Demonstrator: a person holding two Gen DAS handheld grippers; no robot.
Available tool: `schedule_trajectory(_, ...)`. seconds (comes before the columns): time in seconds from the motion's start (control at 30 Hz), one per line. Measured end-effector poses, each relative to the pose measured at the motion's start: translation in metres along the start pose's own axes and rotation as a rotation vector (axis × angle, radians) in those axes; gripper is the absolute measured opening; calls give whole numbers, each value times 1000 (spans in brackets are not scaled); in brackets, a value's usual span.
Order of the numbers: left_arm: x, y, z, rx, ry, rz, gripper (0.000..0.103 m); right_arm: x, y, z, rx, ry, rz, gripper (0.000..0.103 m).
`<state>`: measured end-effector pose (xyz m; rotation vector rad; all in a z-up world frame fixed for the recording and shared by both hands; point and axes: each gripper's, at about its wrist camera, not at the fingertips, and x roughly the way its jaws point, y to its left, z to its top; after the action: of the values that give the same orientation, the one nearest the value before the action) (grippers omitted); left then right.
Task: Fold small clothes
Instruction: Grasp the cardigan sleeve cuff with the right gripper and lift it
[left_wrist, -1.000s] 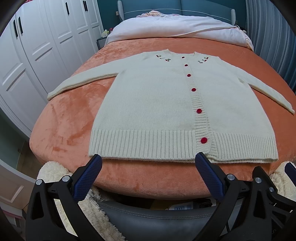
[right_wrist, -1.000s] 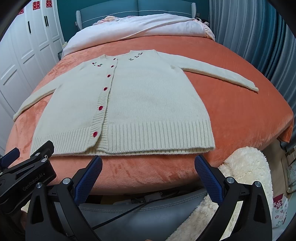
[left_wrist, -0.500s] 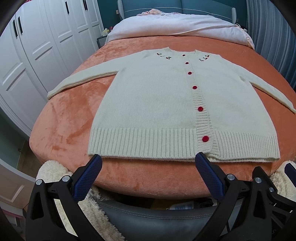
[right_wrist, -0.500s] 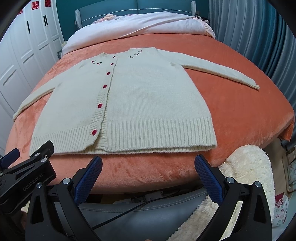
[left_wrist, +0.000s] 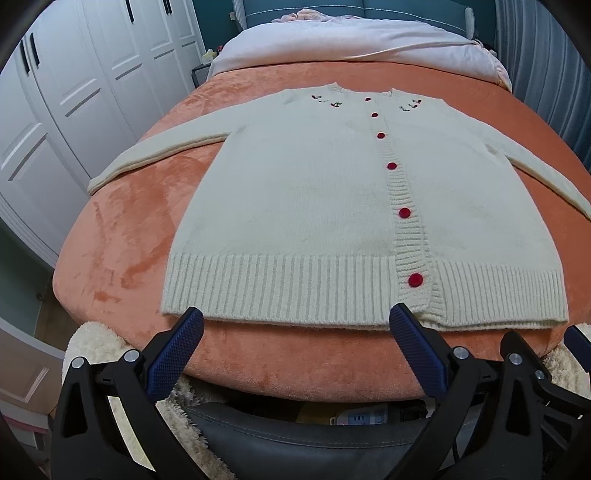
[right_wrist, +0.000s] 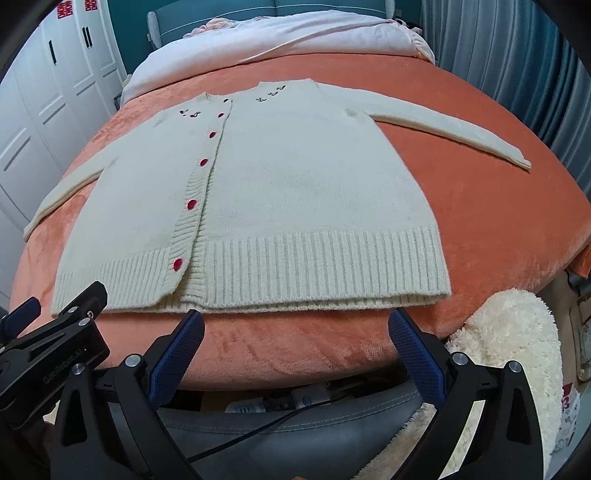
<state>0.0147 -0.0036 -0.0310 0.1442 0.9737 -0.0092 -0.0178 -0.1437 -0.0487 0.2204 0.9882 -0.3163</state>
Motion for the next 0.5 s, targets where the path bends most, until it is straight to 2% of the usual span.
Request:
schedule_trajectory(0.4,16,-14,17,21,19,-5,98,22,-8,14,19,39,23,98)
schedule_trajectory(0.5,16,-10,24,-4,6,-25,98,27,-26,27,30,25,47,98)
